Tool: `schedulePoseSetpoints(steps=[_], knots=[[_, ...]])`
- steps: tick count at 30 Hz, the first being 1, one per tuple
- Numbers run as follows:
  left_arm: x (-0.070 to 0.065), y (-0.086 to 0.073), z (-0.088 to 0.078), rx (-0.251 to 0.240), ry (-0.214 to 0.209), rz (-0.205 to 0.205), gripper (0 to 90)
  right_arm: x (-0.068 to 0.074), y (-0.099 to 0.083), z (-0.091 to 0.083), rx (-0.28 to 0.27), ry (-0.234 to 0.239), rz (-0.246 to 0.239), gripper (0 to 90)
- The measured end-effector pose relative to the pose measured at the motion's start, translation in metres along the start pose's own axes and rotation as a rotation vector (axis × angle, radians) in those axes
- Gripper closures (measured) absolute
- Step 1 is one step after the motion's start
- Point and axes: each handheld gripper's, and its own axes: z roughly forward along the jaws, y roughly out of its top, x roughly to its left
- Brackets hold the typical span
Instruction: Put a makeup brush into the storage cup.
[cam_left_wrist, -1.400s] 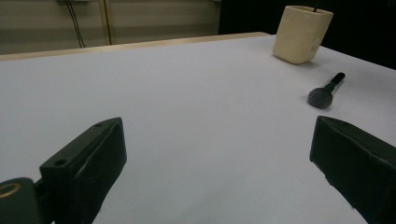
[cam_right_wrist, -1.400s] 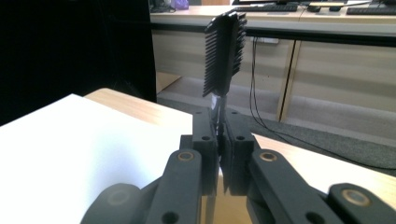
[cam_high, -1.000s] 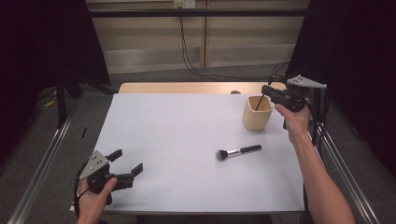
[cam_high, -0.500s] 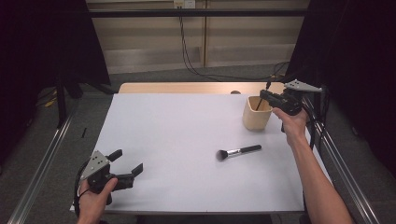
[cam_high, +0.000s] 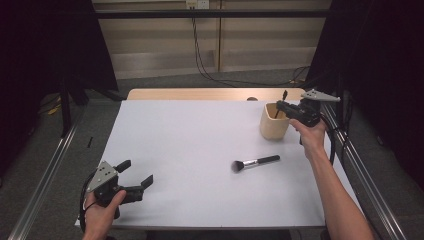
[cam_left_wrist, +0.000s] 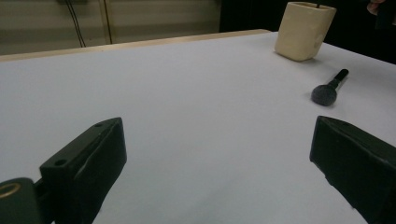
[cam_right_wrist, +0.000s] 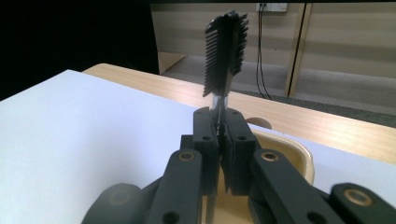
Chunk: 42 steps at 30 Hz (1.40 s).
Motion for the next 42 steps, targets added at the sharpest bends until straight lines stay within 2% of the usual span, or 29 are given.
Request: schedulePoseSetpoints(steps=[17,23,25,26,30,37,39,42], knots=[[-0.002,0.000,0.000,-0.005,-0.006,0.000,3.9,-0.001,-0.008,0.004,0.027,-0.001,0.015,82.5],[-0.001,0.000,0.000,-0.003,-0.002,0.000,3.9,-0.001,-0.010,0.004,0.025,-0.032,0.029,67.0],[-0.001,0.000,0.000,-0.002,-0.003,0.002,3.9,-0.001,-0.010,0.003,0.021,-0.049,0.031,58.6],[-0.001,0.000,0.000,-0.002,-0.003,0.001,3.9,-0.001,-0.010,0.003,0.018,-0.052,0.034,58.4],[-0.001,0.000,0.000,-0.001,-0.004,0.002,3.9,0.000,-0.011,0.001,0.011,-0.038,0.028,50.4],[0.000,0.000,0.000,-0.004,-0.004,0.002,3.8,0.004,-0.012,-0.002,-0.001,-0.038,0.032,22.7],[0.000,0.000,0.000,-0.004,-0.003,0.003,3.9,0.007,-0.013,-0.005,-0.009,-0.055,0.018,12.0],[0.000,0.001,-0.001,-0.005,-0.004,0.006,3.9,0.008,-0.013,-0.008,-0.004,-0.043,0.018,4.9]])
